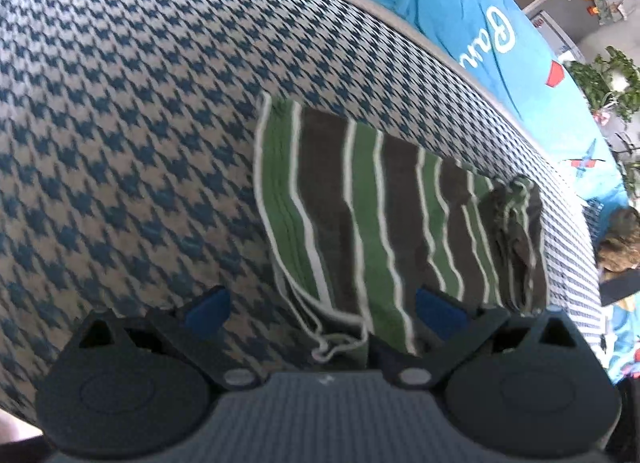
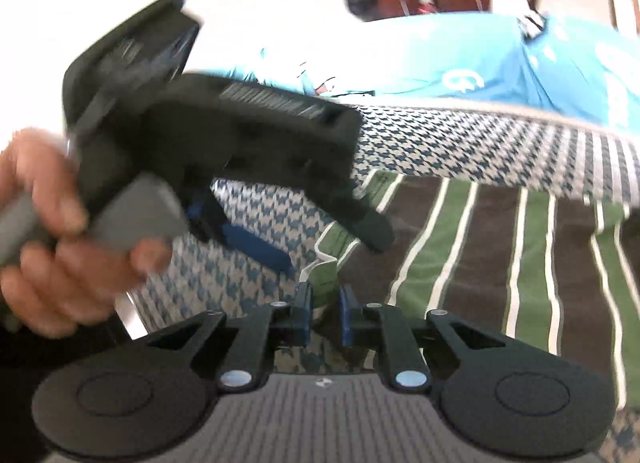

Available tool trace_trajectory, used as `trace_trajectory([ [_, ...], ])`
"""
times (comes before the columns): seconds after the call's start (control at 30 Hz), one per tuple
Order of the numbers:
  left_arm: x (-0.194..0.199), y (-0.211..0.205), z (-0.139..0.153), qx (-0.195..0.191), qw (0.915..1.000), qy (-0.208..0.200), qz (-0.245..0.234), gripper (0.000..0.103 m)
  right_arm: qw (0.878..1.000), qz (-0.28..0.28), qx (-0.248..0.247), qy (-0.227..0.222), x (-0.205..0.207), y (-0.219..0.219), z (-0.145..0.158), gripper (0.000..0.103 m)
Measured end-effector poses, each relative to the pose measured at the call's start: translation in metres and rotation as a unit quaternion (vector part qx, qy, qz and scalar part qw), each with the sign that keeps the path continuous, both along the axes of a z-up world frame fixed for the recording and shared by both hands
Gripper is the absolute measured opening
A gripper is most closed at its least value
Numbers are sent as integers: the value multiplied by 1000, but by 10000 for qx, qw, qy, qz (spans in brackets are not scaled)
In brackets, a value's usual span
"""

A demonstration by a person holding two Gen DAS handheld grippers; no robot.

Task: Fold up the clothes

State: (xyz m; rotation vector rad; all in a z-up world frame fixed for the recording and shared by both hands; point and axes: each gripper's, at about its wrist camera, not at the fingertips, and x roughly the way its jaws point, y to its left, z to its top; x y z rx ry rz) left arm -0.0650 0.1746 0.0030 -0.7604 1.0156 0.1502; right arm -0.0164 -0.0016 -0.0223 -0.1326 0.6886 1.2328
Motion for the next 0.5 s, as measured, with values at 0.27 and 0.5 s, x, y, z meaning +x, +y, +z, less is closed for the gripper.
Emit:
trace_trajectory([
  [0.27,12,-10,-10,-555,9980,-214,-190,92,10000,-29,23,6,7,-2,3,16],
  [0.5,18,-13,-10,-625,9974,-295,-179,85,9877,412,-405,-1454,-29,7,-1,47],
])
